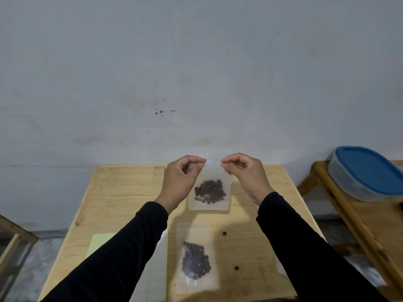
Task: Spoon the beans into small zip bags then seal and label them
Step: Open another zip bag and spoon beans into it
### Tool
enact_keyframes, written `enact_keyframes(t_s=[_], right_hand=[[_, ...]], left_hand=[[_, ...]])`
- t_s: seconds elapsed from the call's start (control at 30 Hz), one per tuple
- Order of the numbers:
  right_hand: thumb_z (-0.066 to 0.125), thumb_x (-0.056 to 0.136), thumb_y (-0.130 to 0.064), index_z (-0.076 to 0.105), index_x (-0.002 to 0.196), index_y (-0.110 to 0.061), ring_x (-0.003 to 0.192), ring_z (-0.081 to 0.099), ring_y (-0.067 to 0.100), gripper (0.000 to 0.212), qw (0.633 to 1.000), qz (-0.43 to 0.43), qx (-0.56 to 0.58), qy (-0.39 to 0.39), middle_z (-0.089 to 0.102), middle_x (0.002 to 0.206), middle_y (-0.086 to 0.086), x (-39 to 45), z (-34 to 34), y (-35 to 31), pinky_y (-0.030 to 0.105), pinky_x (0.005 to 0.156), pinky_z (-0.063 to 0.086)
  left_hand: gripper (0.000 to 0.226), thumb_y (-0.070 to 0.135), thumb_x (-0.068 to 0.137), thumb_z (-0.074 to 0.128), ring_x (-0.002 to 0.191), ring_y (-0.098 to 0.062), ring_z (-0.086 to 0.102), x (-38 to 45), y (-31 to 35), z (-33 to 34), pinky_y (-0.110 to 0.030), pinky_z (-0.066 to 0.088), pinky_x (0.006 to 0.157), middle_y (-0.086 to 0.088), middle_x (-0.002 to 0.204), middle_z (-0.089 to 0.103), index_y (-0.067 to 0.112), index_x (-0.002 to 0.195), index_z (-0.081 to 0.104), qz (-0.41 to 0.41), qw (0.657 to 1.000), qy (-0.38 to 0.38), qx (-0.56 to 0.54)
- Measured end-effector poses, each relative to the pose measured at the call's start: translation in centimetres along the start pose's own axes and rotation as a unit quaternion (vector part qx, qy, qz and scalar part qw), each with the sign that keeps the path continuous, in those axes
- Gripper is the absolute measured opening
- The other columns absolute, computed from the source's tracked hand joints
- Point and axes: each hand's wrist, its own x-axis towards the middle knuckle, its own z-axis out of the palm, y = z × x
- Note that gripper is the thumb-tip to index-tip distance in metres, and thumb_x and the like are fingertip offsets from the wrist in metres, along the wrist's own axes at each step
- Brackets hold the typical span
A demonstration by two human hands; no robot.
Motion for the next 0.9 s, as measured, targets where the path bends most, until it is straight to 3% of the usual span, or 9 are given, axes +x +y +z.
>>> enact_keyframes(t_s=[0.13,0.27,0.37,0.43,0.53,0.6,0.7,0.8,0.9], right_hand=[[0.073,0.08,-0.016,0.074,0.083,-0.022,0.071,0.056,0.006,0.008,0.998,0.007,-0.06,-0.034,0.07,0.087,-0.003,-0.1,0.6,0.6,0.018,0.07,0.049],[0.076,0.074,-0.034,0.075,0.083,-0.03,0.086,0.058,0.008,0.01,0.994,0.028,-0.1,-0.033,0.069,0.095,-0.006,-0.1,1.0,1.5,0.026,0.081,0.05],[0.073,0.078,-0.008,0.073,0.078,-0.016,0.069,0.058,-0.009,0.008,0.998,0.049,-0.027,-0.04,0.068,0.079,-0.011,-0.5,1.4,1.7,0.019,0.074,0.046],[0.07,0.079,-0.001,0.071,0.078,-0.011,0.072,0.057,-0.015,0.01,0.996,0.076,-0.005,-0.036,0.067,0.081,-0.007,-0.6,1.9,2.2,0.019,0.078,0.047],[0.07,0.079,0.0,0.072,0.077,-0.014,0.083,0.064,0.008,0.014,0.987,0.154,0.031,-0.041,0.07,0.084,-0.001,-0.5,2.5,3.4,0.022,0.08,0.049],[0.07,0.078,0.001,0.071,0.076,-0.014,0.082,0.064,0.016,0.015,0.978,0.199,0.04,-0.044,0.07,0.083,0.003,-0.6,3.0,4.6,0.026,0.082,0.051],[0.07,0.078,0.001,0.071,0.079,-0.01,0.072,0.063,0.014,0.011,0.97,0.239,0.029,-0.044,0.069,0.077,0.003,-1.6,4.0,6.7,0.022,0.069,0.052],[0.07,0.075,-0.003,0.072,0.08,-0.009,0.066,0.059,0.013,0.008,0.959,0.282,-0.017,-0.036,0.068,0.074,0.002,-3.1,5.0,9.6,0.022,0.062,0.048],[0.07,0.073,-0.009,0.073,0.077,-0.015,0.068,0.058,0.014,0.008,0.952,0.293,-0.086,-0.029,0.067,0.071,-0.002,-4.5,5.7,12.3,0.025,0.066,0.049]], left_hand=[[0.015,0.019,0.088,0.065,0.062,-0.004,0.048,-0.1,-0.2,-0.1,-0.012,0.041,0.061,0.011,0.07,0.064,0.033,0.086,0.071,0.005,0.999,-0.027,0.04],[0.007,0.021,0.084,0.07,0.055,0.005,0.047,-0.4,-0.3,-0.1,-0.007,0.037,0.059,0.027,0.065,0.06,0.028,0.087,0.071,-0.019,0.997,-0.044,0.058],[0.004,0.022,0.083,0.071,0.051,0.004,0.046,-0.7,-0.6,-0.2,-0.008,0.036,0.056,0.022,0.075,0.065,0.026,0.084,0.071,-0.032,0.996,-0.055,0.065],[0.005,0.021,0.084,0.069,0.045,0.002,0.044,-1.1,-0.8,-0.1,-0.008,0.036,0.053,0.019,0.077,0.065,0.025,0.084,0.071,-0.04,0.994,-0.048,0.089],[0.005,0.02,0.084,0.068,0.039,-0.001,0.04,-1.5,-1.6,0.0,-0.008,0.034,0.048,0.019,0.063,0.058,0.024,0.085,0.071,-0.061,0.99,-0.042,0.121],[0.006,0.021,0.084,0.069,0.046,0.002,0.043,-1.9,-2.7,-0.3,-0.011,0.037,0.055,0.02,0.063,0.055,0.027,0.084,0.071,-0.1,0.986,-0.045,0.122],[0.007,0.021,0.083,0.071,0.065,-0.002,0.05,-3.3,-5.6,-0.7,-0.021,0.042,0.068,0.016,0.073,0.061,0.028,0.081,0.07,-0.163,0.981,-0.031,0.096],[0.01,0.017,0.085,0.067,0.073,-0.012,0.056,-5.4,-8.8,-0.6,-0.026,0.046,0.072,0.005,0.081,0.067,0.027,0.083,0.067,-0.219,0.97,-0.025,0.099],[0.012,0.015,0.089,0.062,0.074,-0.008,0.056,-7.0,-11.3,-0.3,-0.016,0.046,0.072,0.003,0.094,0.066,0.024,0.095,0.065,-0.245,0.958,-0.038,0.143]])
